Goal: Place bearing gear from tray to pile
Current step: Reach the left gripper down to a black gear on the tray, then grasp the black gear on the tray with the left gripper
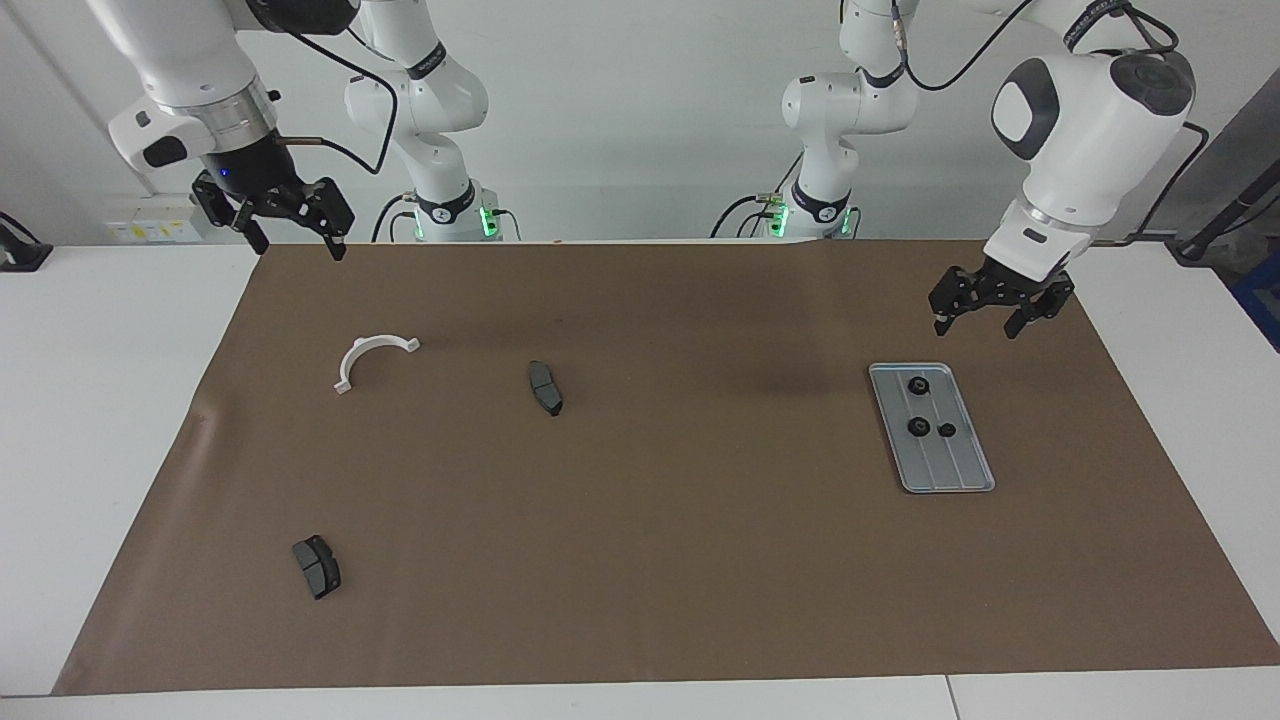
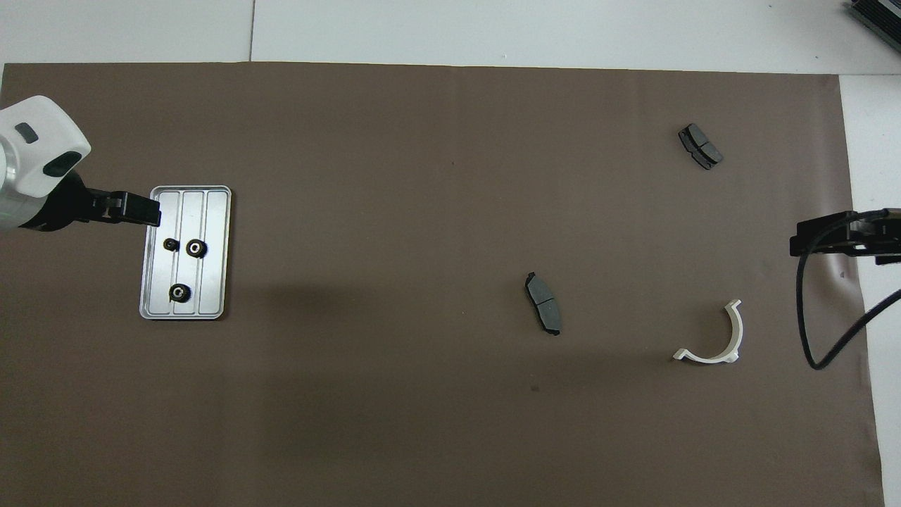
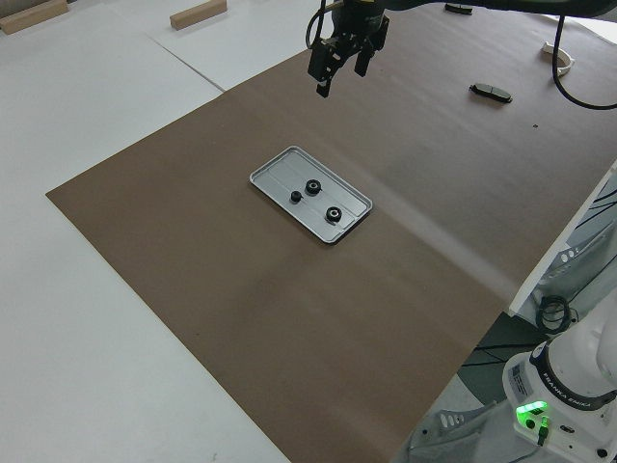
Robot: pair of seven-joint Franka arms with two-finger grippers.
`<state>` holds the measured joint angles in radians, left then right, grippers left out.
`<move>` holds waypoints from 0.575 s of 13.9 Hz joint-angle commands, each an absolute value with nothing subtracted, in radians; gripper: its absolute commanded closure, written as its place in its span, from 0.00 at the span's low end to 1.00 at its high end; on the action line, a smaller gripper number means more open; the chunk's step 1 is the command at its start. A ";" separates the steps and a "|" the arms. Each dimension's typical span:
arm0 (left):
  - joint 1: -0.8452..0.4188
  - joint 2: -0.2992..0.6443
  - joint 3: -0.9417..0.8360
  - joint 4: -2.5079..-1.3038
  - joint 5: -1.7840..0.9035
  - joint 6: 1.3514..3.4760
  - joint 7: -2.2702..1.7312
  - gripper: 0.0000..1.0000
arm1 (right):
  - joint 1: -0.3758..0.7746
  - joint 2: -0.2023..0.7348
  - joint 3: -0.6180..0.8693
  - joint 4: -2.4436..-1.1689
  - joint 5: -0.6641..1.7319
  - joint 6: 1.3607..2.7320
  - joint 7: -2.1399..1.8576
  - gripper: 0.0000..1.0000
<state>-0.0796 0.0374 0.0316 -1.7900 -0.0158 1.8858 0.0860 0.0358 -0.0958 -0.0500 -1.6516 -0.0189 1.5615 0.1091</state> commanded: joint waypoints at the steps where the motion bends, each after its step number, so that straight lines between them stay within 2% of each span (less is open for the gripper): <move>1: -0.084 0.109 0.028 -1.801 -0.008 1.971 0.083 0.00 | 0.034 -0.107 -0.049 -1.652 -0.002 1.540 0.112 0.00; 8: -0.112 0.127 0.025 -1.899 -0.015 2.083 0.072 0.00 | 0.034 -0.107 -0.049 -1.652 -0.002 1.540 0.112 0.00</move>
<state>-0.0908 0.1542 0.0179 -1.8565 -0.0167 2.0540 0.0846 0.0358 -0.0958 -0.0500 -1.6516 -0.0189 1.5615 0.1091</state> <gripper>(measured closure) 0.000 0.000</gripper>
